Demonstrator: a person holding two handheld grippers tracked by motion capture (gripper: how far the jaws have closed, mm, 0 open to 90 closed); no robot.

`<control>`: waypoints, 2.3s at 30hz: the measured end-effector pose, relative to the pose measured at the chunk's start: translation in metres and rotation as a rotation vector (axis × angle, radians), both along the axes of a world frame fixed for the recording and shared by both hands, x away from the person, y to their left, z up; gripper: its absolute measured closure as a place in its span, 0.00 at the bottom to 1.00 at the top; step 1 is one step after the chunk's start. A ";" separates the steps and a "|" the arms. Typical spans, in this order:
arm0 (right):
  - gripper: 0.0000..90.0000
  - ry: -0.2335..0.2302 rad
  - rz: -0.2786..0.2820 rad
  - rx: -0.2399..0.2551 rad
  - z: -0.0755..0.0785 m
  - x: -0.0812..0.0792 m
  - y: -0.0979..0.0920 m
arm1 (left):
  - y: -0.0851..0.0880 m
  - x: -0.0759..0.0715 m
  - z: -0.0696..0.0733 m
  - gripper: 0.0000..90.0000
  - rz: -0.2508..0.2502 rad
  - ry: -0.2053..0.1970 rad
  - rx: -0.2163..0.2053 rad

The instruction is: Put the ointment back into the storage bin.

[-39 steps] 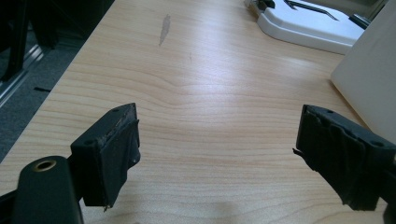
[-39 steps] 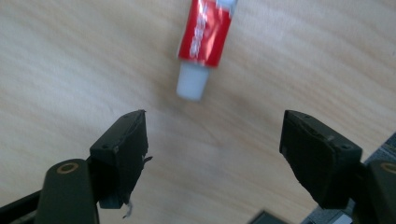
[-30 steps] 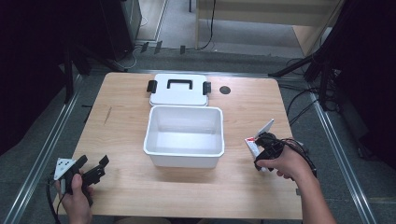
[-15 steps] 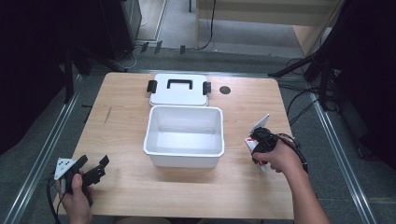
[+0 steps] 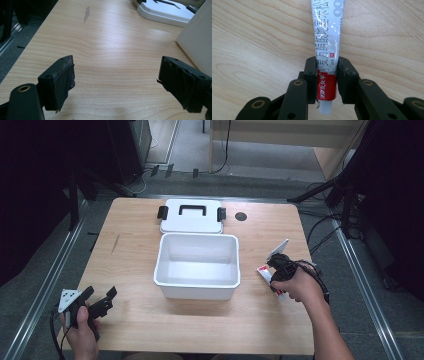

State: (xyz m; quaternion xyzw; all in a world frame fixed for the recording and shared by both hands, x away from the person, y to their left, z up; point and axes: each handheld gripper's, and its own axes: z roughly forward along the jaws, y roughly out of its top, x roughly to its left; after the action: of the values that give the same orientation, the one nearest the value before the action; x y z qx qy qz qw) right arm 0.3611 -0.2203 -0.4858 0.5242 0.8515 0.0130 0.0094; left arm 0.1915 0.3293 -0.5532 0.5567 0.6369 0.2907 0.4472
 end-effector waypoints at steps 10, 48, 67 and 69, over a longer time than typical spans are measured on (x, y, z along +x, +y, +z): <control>0.81 -0.028 0.021 0.038 0.028 0.001 0.005 | 0.000 0.000 0.000 0.16 0.000 0.000 0.001; 0.81 -0.126 0.158 0.140 0.142 0.013 0.083 | 0.000 0.000 0.000 0.16 0.001 0.000 -0.008; 0.81 -0.098 0.232 0.169 0.129 0.019 0.139 | 0.001 0.001 0.000 0.16 0.000 0.001 -0.012; 0.81 -0.096 0.240 0.169 0.127 0.020 0.143 | 0.001 0.001 0.000 0.16 0.000 0.001 -0.012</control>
State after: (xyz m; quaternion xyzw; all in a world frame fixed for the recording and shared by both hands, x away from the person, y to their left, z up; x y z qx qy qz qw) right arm 0.3812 -0.0776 -0.3591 0.4163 0.9024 0.1109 0.0044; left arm 0.1922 0.3300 -0.5534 0.5541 0.6389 0.2864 0.4502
